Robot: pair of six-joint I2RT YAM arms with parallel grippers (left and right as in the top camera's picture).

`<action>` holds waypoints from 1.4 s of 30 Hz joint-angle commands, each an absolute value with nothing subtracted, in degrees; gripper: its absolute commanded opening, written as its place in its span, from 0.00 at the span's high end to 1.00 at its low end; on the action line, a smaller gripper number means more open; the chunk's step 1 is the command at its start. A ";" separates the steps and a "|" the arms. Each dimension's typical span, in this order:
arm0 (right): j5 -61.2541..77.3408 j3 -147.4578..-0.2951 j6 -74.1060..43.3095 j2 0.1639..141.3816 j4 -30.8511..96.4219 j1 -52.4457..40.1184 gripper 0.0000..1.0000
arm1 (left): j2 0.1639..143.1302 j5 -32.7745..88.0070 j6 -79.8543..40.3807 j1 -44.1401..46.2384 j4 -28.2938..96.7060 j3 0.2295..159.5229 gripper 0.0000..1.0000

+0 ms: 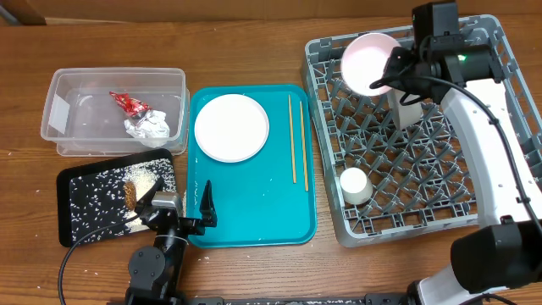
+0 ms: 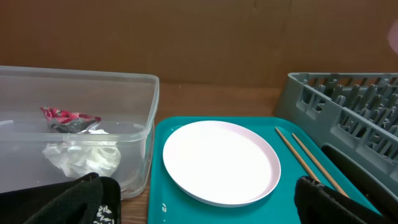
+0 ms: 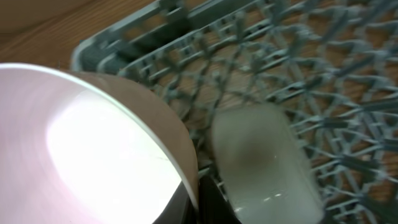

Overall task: Sort waste into correct bins and load items into the dishwasher
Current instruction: 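Lift the pink bowl over into the grey rack, then lower the pink bowl into the rack's right side and release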

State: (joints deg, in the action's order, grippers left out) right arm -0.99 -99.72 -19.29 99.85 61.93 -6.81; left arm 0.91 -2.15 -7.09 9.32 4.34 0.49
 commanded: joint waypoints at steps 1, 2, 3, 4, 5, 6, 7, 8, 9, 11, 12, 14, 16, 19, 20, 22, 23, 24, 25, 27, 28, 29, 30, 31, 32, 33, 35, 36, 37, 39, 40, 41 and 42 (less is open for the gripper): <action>7.77 -98.10 -16.47 98.87 61.98 -7.16 0.96 | 0.36 -1.85 -7.51 8.95 4.23 0.27 0.00; 8.29 -97.41 -16.43 99.35 61.95 -7.16 0.96 | 0.36 -1.85 -7.51 8.95 4.23 0.27 0.00; 8.23 -97.08 -16.40 99.74 61.93 -7.16 0.96 | 0.36 -1.85 -7.51 8.95 4.23 0.27 0.00; 7.92 -96.97 -15.59 99.90 62.06 -7.16 0.96 | 0.36 -1.85 -7.51 8.95 4.23 0.27 0.00; 7.31 -96.97 -14.83 99.90 61.93 -7.09 0.96 | 0.36 -1.85 -7.51 8.95 4.23 0.27 0.00; 6.33 -97.10 -14.79 99.66 61.60 -6.87 0.96 | 0.36 -1.85 -7.51 8.95 4.23 0.27 0.00; 5.80 -97.25 -14.79 99.33 60.95 -6.57 0.96 | 0.36 -1.85 -7.51 8.95 4.23 0.27 0.00; 5.61 -97.25 -14.79 98.89 59.94 -6.13 0.96 | 0.36 -1.85 -7.51 8.95 4.23 0.27 0.00; 5.34 -97.25 -14.79 98.63 58.98 -5.54 0.96 | 0.36 -1.85 -7.51 8.95 4.23 0.27 0.00; 5.21 -97.25 -14.79 98.45 57.56 -4.03 0.96 | 0.36 -1.85 -7.51 8.95 4.23 0.27 0.00; 5.21 -97.23 -14.79 98.48 57.28 -3.07 0.96 | 0.36 -1.85 -7.51 8.95 4.23 0.27 0.00; 5.26 -97.12 -14.83 98.48 57.39 -1.15 0.96 | 0.36 -1.85 -7.51 8.95 4.23 0.27 0.00; 5.21 -97.12 -14.74 98.48 57.98 0.51 0.96 | 0.36 -1.85 -7.53 8.95 4.23 0.27 0.00; 5.39 -97.08 -15.00 98.50 59.31 3.01 0.96 | 0.36 -1.85 -7.51 8.95 4.23 0.27 0.00; 6.35 -97.08 -14.94 98.50 59.86 3.57 0.96 | 0.36 -1.85 -7.51 8.95 4.23 0.27 0.00; 8.67 -96.82 -14.63 98.65 60.90 3.92 0.96 | 0.36 -1.85 -7.51 8.95 4.23 0.27 0.00; 9.76 -96.62 -14.24 98.78 61.47 3.92 0.96 | 0.36 -1.85 -7.51 8.95 4.23 0.27 0.00; 10.92 -96.33 -13.61 99.04 62.00 3.73 0.96 | 0.36 -1.85 -7.51 8.95 4.23 0.27 0.00; 12.58 -95.79 -13.45 99.18 62.76 3.31 0.96 | 0.36 -1.85 -7.51 8.95 4.23 0.27 0.00; 18.92 -93.51 -13.47 99.44 64.16 2.17 0.96 | 0.36 -1.85 -7.51 8.95 4.23 0.27 0.00; 21.39 -92.12 -13.50 99.48 64.40 1.50 0.96 | 0.36 -1.85 -7.51 8.95 4.23 0.27 0.00; 23.07 -89.73 -13.74 99.50 64.01 0.34 0.96 | 0.36 -1.85 -7.51 8.95 4.23 0.27 0.00; 22.94 -88.42 -13.96 99.50 63.55 -0.32 0.96 | 0.36 -1.85 -7.51 8.95 4.23 0.27 0.00; 22.35 -87.22 -14.44 99.50 62.85 -0.89 0.96 | 0.36 -1.85 -7.51 8.95 4.23 0.27 0.00; 20.71 -86.56 -15.75 99.50 62.33 -1.19 0.96 | 0.36 -1.85 -7.51 8.95 4.23 0.27 0.00; 18.96 -86.61 -16.73 99.44 62.04 -1.26 0.96 | 0.36 -1.85 -7.51 8.95 4.23 0.27 0.00; 17.89 -87.31 -16.21 98.65 60.10 -1.23 0.96 | 0.36 -1.85 -7.51 8.95 4.23 0.27 0.00; 18.15 -87.74 -16.05 97.95 59.02 -1.23 0.96 | 0.36 -1.85 -7.51 8.95 4.23 0.27 0.00; 18.94 -88.29 -14.57 97.08 57.82 -1.23 0.96 | 0.36 -1.85 -7.51 8.95 4.23 0.27 0.00; 19.51 -89.38 -11.77 95.44 56.51 -1.21 0.96 | 0.36 -1.85 -7.51 8.95 4.23 0.27 0.00; 18.90 -89.86 -11.68 94.72 56.07 -1.02 0.96 | 0.36 -1.85 -7.51 8.95 4.23 0.27 0.00; 17.85 -90.39 -11.70 93.80 55.55 -0.71 0.96 | 0.36 -1.85 -7.51 8.95 4.23 0.27 0.00; 16.12 -90.83 -11.79 92.95 55.27 -0.25 0.96 | 0.36 -1.85 -7.51 8.95 4.23 0.27 0.00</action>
State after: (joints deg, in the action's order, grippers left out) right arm 18.79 -87.29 -13.47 98.10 56.23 -1.10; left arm 0.91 -2.17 -7.09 9.32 4.34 0.49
